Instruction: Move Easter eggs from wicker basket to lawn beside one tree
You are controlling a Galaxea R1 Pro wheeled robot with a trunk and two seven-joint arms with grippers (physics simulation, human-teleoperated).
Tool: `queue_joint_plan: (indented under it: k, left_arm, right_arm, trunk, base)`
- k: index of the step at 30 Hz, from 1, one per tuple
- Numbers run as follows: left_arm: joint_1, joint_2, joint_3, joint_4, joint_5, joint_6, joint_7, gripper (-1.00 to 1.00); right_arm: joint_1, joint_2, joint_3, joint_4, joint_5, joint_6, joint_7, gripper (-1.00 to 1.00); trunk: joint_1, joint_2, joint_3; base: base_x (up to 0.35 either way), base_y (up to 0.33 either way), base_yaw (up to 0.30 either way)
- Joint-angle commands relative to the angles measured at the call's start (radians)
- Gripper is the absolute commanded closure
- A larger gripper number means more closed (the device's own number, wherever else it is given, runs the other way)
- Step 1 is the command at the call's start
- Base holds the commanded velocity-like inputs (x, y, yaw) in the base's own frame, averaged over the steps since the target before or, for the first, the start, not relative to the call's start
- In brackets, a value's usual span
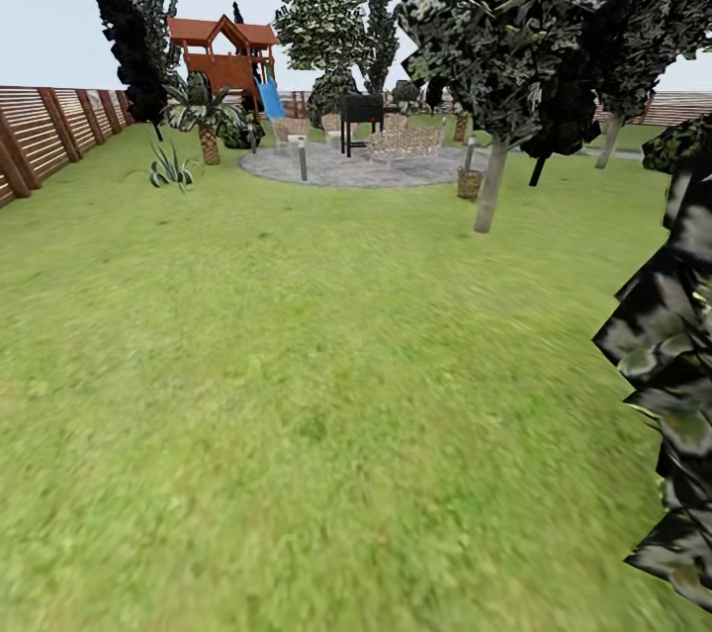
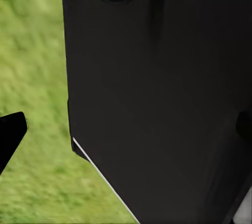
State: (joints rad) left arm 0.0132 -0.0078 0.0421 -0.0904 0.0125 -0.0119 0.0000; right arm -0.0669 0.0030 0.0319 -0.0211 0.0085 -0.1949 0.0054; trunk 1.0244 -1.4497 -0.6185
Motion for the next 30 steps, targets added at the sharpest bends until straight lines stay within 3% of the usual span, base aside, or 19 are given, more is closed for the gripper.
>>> queue_joint_plan:
  k: [1,30]
  left_arm:
    - [0.001,-0.001,0.004,-0.002,0.001,-0.001,0.0,-1.0]
    - [0.001,-0.001,0.004,-0.002,0.001,-0.002,0.0,-1.0]
  right_arm:
    - [-0.001,-0.001,0.002,0.001,0.001,-0.003,0.001,-1.0]
    - [-0.001,-0.001,0.002,0.001,0.001,-0.003,0.001,-1.0]
  trunk:
    - [0.001,0.0,-0.001]
    - [0.001,0.0,-0.001]
  base:
    - [0.314,0.151,0.0]
    - [0.314,0.148,0.0]
